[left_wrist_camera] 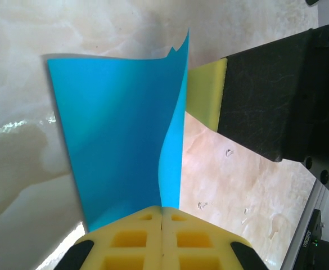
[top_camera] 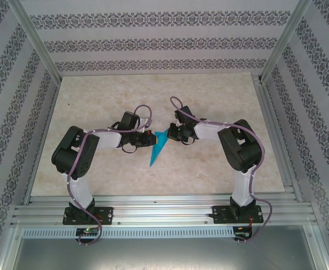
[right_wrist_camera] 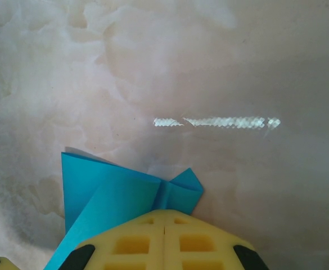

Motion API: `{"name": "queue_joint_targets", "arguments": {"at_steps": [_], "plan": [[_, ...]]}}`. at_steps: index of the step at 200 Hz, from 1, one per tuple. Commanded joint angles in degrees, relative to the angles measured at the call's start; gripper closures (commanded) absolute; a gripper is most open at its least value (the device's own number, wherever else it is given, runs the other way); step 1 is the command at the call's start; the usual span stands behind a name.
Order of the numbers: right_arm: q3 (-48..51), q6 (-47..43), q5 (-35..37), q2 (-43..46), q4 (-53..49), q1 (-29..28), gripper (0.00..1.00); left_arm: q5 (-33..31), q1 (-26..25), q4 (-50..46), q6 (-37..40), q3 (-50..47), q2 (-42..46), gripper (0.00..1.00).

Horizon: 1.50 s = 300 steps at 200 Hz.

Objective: Fold a paper plane with a square sheet of paper (fold left side to right side)
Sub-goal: Fold the wing for the fifth time at the center of the table.

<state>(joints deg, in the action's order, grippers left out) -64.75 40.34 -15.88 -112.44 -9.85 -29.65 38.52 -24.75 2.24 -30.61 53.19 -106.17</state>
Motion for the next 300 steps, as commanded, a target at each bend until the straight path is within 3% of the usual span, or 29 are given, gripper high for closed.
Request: {"name": "queue_joint_targets", "arguments": {"at_steps": [1,200,300], "plan": [[-0.4,-1.5,2.4,-2.3,-5.3,-0.7,0.98,-0.1,0.8,-1.0,2.5,1.7,-0.1,1.0],[-2.5,-3.7,4.5,-4.0,-9.7,-1.6,0.98,0.7,2.3,-1.7,3.7,3.3,-2.2,1.0],[-3.0,-4.1,4.2,-4.0,-10.0,-1.7,0.98,5.1,3.3,-1.8,6.8,4.3,-5.2,0.97]]}}
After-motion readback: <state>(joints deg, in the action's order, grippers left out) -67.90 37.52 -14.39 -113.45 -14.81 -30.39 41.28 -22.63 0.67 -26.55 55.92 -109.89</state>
